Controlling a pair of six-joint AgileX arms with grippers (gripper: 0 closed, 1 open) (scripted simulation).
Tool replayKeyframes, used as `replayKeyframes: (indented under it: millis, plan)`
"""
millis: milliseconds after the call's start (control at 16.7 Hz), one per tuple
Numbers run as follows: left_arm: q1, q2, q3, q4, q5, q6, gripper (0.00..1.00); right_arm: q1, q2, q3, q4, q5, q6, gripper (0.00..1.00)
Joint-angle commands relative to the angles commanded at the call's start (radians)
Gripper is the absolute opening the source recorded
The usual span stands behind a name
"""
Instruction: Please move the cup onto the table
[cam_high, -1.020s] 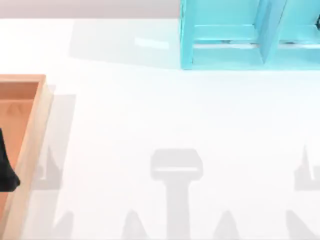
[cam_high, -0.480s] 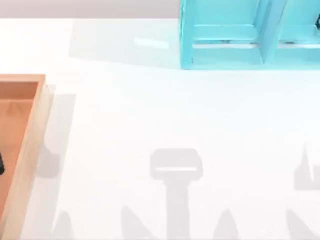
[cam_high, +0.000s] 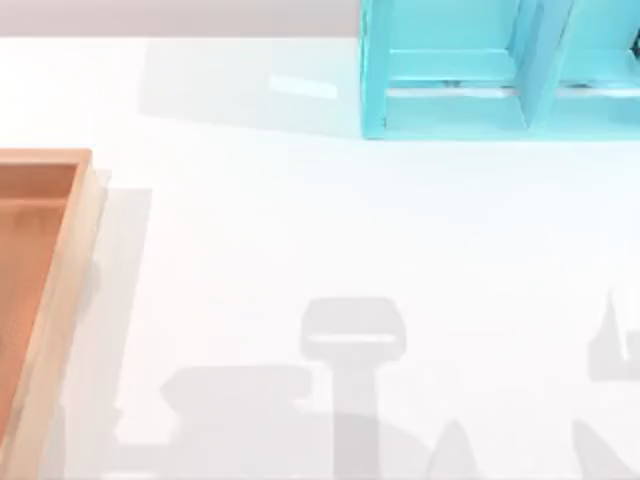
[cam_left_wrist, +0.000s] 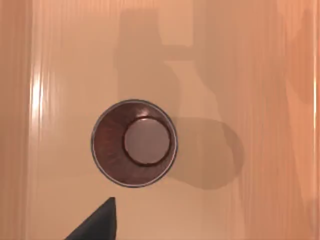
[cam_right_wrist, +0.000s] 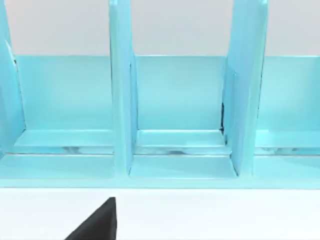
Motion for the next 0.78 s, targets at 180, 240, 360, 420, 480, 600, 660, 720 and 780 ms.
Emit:
replayKeyframes:
  millis: [180,240,360,420,480,600,660,720,780]
  plan:
    - [0.031,0.226,0.197,-0.182,0.0,0.035,1.0,0.0,0.0,0.0,0.0,0.0,0.0,1.0]
    - [0.04,0.292,0.256,-0.233,-0.001,0.045,1.0,0.0,0.0,0.0,0.0,0.0,0.0,1.0]
    - [0.054,0.402,0.355,-0.314,-0.001,0.062,1.0,0.0,0.0,0.0,0.0,0.0,0.0,1.0]
    - [0.06,0.442,0.393,-0.344,-0.002,0.068,1.0,0.0,0.0,0.0,0.0,0.0,0.0,1.0]
    - [0.065,0.472,0.423,-0.368,-0.002,0.073,1.0,0.0,0.0,0.0,0.0,0.0,0.0,1.0]
    - [0.07,0.505,0.457,-0.395,-0.002,0.078,1.0,0.0,0.0,0.0,0.0,0.0,0.0,1.0]
    - [0.071,0.508,0.46,-0.397,-0.002,0.078,1.0,0.0,0.0,0.0,0.0,0.0,0.0,1.0]
    - [0.071,0.508,0.46,-0.397,-0.002,0.078,1.0,0.0,0.0,0.0,0.0,0.0,0.0,1.0]
    - [0.071,0.508,0.46,-0.397,-0.002,0.078,1.0,0.0,0.0,0.0,0.0,0.0,0.0,1.0]
